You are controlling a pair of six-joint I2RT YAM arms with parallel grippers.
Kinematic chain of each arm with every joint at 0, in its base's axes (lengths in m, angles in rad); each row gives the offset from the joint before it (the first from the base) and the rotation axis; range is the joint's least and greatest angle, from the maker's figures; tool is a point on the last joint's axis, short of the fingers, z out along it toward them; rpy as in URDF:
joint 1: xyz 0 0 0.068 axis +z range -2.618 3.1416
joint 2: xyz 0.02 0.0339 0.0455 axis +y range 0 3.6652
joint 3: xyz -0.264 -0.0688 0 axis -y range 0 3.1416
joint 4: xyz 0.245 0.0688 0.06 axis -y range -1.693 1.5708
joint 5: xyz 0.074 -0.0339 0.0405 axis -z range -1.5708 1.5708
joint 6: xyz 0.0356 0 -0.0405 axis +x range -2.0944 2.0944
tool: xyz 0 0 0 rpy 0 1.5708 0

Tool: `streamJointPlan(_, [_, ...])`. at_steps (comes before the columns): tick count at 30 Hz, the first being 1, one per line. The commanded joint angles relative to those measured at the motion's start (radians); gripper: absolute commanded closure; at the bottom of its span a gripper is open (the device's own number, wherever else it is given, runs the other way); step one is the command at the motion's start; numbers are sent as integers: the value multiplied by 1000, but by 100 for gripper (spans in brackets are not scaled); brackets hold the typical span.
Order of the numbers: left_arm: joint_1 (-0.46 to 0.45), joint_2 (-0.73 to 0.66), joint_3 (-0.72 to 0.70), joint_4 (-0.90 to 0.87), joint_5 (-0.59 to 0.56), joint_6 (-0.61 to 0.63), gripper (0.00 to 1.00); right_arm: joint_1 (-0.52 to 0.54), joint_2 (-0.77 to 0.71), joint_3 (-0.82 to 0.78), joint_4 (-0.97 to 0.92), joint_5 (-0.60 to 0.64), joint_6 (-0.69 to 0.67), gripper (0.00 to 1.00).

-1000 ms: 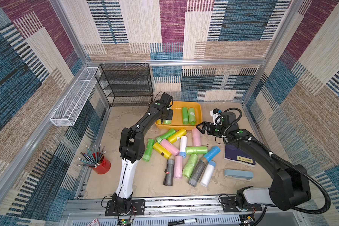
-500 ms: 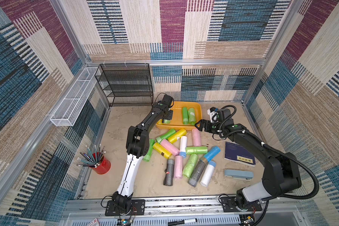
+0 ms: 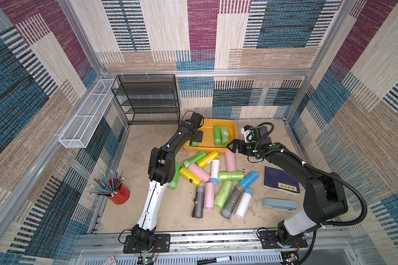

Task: Put the roll of trash bags into the storage box
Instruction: Place the roll of trash bags in the storage box, then pick up the roll of trash bags from the center of the board.

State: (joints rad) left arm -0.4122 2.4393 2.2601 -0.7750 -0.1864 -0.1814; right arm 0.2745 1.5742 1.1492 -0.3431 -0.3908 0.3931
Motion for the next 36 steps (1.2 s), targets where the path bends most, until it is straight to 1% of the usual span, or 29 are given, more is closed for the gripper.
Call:
streamJointPlan(1, [0,-54,-21,-1,4,-17,24,0,-14,-1,-4,-21,13,1])
streamJointPlan(5, [0,-121,-67,-1,24,-30,19,0,-41,-34,1,-6,11,1])
streamJointPlan(9, [-3,-207,-130,0,58,-39,14,-1,-72,-77,-22,59,-4,1])
streamJointPlan(11, [-4,-252,-166,0,75,-46,1,0,-94,-97,-33,77,-6,1])
streamJointPlan(14, [-6,-327,-232,3,95,-59,1,0,-135,-134,-34,100,1,1])
streamJointPlan(18, [-16,-444,-355,39,125,-70,2,0,-175,-159,-54,135,21,1])
streamJointPlan(23, [-20,-628,-582,149,183,-105,2,0,-224,-190,-69,169,39,1])
streamJointPlan(27, [-20,-784,-767,238,202,-134,2,0,-264,-208,-85,181,50,1])
streamJointPlan(33, [-20,-999,-998,315,334,-172,1,0,-309,-205,-104,163,69,1])
streamJointPlan(36, [-20,-1096,-1095,323,349,-188,1,0,-332,-213,-108,170,87,1])
